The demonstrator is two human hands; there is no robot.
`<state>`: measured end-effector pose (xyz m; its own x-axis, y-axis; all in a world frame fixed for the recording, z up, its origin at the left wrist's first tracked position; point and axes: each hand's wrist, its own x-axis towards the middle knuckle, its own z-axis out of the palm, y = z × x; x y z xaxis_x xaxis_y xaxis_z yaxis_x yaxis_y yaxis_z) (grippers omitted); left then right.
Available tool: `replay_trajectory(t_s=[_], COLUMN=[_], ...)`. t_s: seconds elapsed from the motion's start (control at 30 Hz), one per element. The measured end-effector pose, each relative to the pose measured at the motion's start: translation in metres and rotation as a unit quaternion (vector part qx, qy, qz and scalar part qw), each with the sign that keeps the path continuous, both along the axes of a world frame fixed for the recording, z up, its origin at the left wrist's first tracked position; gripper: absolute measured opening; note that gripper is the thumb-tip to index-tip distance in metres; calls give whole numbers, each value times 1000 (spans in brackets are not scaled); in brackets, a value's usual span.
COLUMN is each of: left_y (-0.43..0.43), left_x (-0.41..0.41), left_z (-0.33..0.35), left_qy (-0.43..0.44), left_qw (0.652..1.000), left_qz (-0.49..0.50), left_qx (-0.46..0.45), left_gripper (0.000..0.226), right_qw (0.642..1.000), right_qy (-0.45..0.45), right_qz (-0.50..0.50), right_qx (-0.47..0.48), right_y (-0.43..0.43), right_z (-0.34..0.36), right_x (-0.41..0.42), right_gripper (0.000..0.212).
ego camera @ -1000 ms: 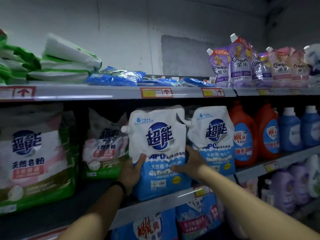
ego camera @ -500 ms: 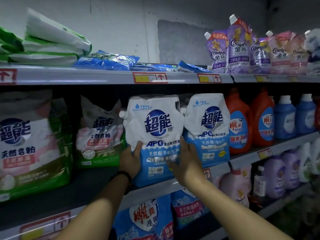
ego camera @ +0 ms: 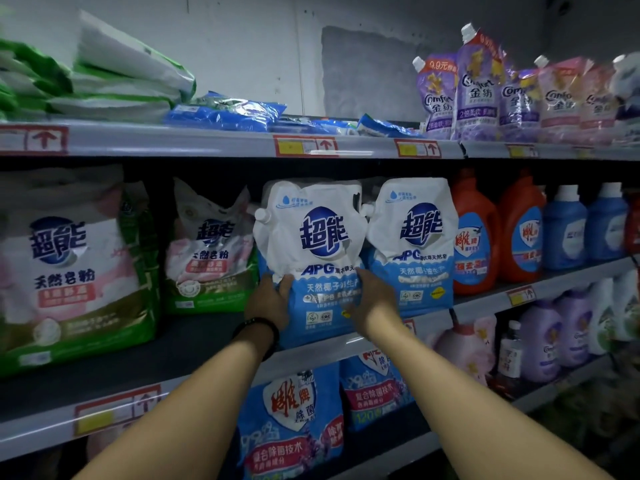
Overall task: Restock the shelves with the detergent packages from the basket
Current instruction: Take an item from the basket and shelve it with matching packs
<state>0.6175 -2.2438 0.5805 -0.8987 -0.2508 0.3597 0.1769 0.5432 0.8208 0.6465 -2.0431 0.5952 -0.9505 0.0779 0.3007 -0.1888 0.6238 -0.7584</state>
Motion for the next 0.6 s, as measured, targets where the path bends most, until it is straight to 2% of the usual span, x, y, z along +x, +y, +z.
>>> replay_trajectory(t_s=[0.07, 0.17, 0.23, 0.4, 0.5, 0.6], left_y=[-12, -40, -60, -100, -126, -158], left_x=[21, 53, 75, 135, 178, 215], left_z=[-6, -18, -18, 3, 19, 32], left_qy=[-24, 1, -2, -16, -13, -18], left_qw=[998, 994, 988, 979, 969, 948], left_qz=[25, 38, 50, 94, 125, 179], left_qx=[-48, -106, -149, -183, -213, -261], left_gripper=[57, 27, 13, 4, 15, 20], right_qw=[1000, 995, 993, 986, 973, 963], right_qy=[2, 43, 76, 101, 122, 114], right_qz=[-20, -64, -63, 126, 186, 233], right_qx=[6, -60, -60, -47, -55, -72], right_y=[-10, -30, -56, -135, -170, -196], right_z=[-16, -29, -26, -10, -1, 10], right_x=[14, 40, 57, 99, 120, 137], right_gripper=[66, 45, 36, 25, 14, 12])
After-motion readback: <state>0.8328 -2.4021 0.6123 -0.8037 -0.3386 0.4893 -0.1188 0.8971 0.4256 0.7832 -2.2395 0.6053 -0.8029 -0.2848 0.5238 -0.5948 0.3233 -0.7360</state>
